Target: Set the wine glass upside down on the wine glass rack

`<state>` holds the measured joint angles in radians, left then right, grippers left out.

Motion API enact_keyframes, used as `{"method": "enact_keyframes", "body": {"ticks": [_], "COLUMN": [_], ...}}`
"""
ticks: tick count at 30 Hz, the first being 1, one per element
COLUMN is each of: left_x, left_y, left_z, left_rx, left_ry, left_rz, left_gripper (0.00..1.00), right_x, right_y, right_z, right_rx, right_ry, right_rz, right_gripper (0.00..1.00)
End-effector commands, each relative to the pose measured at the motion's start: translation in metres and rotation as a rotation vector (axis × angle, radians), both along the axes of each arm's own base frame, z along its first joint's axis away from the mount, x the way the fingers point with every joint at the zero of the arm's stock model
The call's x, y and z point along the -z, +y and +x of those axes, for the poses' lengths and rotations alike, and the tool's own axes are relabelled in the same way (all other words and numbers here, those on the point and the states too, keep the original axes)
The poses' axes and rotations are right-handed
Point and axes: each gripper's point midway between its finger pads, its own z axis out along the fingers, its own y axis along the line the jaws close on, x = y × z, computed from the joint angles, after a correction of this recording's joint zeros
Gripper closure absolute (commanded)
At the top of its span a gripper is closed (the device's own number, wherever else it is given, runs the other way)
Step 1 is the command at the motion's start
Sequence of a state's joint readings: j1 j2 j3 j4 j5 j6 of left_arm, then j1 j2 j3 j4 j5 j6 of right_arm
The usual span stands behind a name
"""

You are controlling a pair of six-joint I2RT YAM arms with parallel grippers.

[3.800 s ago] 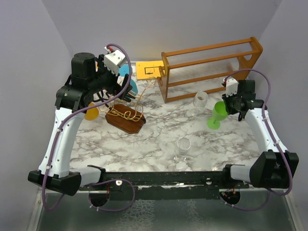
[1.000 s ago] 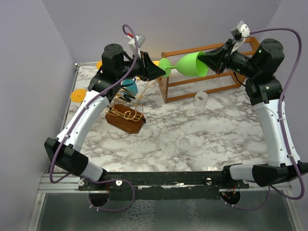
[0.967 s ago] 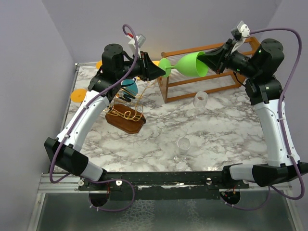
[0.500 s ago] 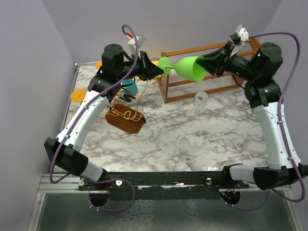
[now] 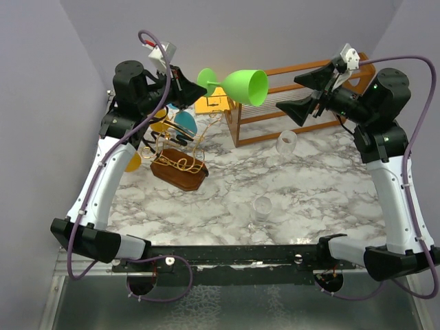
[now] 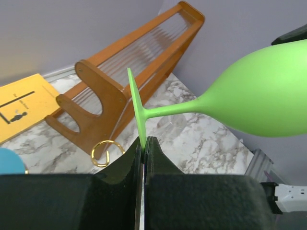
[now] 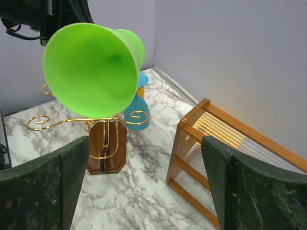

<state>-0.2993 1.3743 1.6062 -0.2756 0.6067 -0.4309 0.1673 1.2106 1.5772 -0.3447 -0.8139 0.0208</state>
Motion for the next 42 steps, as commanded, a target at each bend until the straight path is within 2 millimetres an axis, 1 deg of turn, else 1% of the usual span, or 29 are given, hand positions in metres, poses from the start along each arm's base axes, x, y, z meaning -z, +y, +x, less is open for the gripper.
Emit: {"method": "enact_keyframes", "body": {"ticks": [1,3,6,9,10,11,14,17,21,25,29,34,38,42], "left_x": [-0.018,-0.019,-0.025,-0.029,-0.029,-0.03,-0.028,-0.029,-0.033,-0.024,-0.006,-0.002,0.005,0.016], "left_y": [0.026,0.038,0.059,0.082,0.089,0.096,0.113,0.123,0.123,0.125,0.129,0.134,0.134,0.139], "left_z": [-0.001,0.003,0.006,0.008,0.008,0.007,0.003,-0.003,-0.018,-0.034,-0.048,-0.066,-0.089,-0.108], "left_rx": [-0.078,-0.115,-0.188,-0.277,-0.299,-0.319,-0.35,-0.36,-0.309,-0.245,-0.175,-0.122,-0.028,0.042], "left_ry": [-0.085,-0.102,-0.154,-0.219,-0.239,-0.259,-0.303,-0.338,-0.382,-0.405,-0.41,-0.453,-0.507,-0.539], "left_rz": [0.053,0.081,0.143,0.265,0.308,0.348,0.468,0.543,0.604,0.686,0.786,0.862,0.93,1.007], "left_gripper": [1.0,1.0,1.0,1.0,1.0,1.0,1.0,1.0,1.0,1.0,1.0,1.0,1.0,1.0], "right_x": [-0.004,0.004,0.027,0.063,0.081,0.092,0.116,0.133,0.152,0.161,0.161,0.165,0.164,0.165], "right_y": [0.0,-0.001,-0.003,-0.006,-0.008,-0.009,-0.009,-0.008,-0.009,-0.01,-0.01,-0.01,-0.01,-0.011], "right_z": [-0.018,-0.02,-0.017,-0.006,-0.001,0.002,0.002,-0.003,-0.005,-0.008,-0.012,-0.013,-0.012,-0.012], "right_rx": [-0.03,-0.027,-0.029,-0.016,-0.005,0.003,-0.005,-0.024,-0.023,-0.021,-0.028,-0.029,-0.03,-0.026], "right_ry": [-0.022,-0.019,-0.007,0.005,0.025,0.033,0.037,0.019,0.023,0.036,0.033,0.035,0.045,0.041], "right_rz": [-0.016,-0.042,-0.097,-0.165,-0.185,-0.197,-0.21,-0.215,-0.229,-0.236,-0.238,-0.242,-0.244,-0.248], "right_gripper": [0.0,0.0,0.0,0.0,0.0,0.0,0.0,0.0,0.0,0.0,0.0,0.0,0.0,0.0]}}
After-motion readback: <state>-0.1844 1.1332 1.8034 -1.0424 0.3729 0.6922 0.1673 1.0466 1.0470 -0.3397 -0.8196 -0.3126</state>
